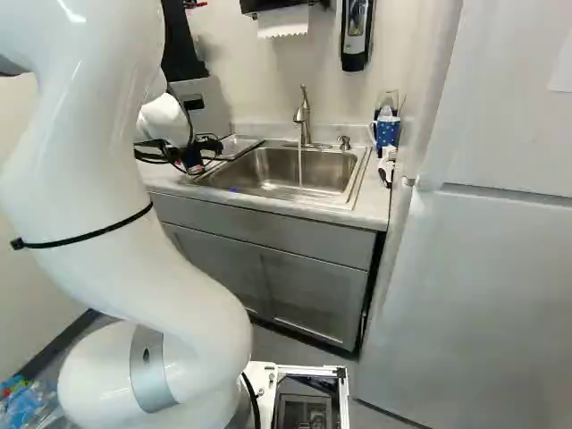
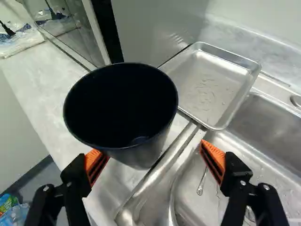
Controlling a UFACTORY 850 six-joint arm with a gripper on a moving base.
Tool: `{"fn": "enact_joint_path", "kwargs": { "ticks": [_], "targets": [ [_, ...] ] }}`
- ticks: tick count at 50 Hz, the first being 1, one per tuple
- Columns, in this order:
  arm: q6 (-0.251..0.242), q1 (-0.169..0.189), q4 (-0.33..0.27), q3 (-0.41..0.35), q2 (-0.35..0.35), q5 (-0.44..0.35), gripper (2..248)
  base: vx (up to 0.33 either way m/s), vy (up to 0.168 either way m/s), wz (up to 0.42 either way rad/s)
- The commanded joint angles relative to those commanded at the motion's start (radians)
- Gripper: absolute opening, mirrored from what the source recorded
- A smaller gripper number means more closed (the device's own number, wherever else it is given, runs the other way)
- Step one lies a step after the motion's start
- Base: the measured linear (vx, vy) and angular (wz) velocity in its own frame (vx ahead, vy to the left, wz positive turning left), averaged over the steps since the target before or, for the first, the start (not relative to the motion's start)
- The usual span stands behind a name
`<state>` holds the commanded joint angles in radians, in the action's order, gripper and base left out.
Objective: Rinse the cup and place it in the tray
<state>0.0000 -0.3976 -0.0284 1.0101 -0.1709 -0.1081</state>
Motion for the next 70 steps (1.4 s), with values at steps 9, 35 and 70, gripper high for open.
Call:
{"fn": "enact_joint_path", "kwargs": {
  "ticks": [9, 35, 70],
  "targets": [
    [0.0, -0.008, 0.0, -0.003, -0.016, -0.045, 247, 0.0, 0.0, 0.0],
    [0.0, -0.017, 0.0, -0.025, -0.051, -0.2, 247, 0.0, 0.0, 0.0],
    [0.0, -0.035, 0.0, -0.134, -0.026, -0.449, 247, 0.0, 0.0, 0.0]
  ]
}}
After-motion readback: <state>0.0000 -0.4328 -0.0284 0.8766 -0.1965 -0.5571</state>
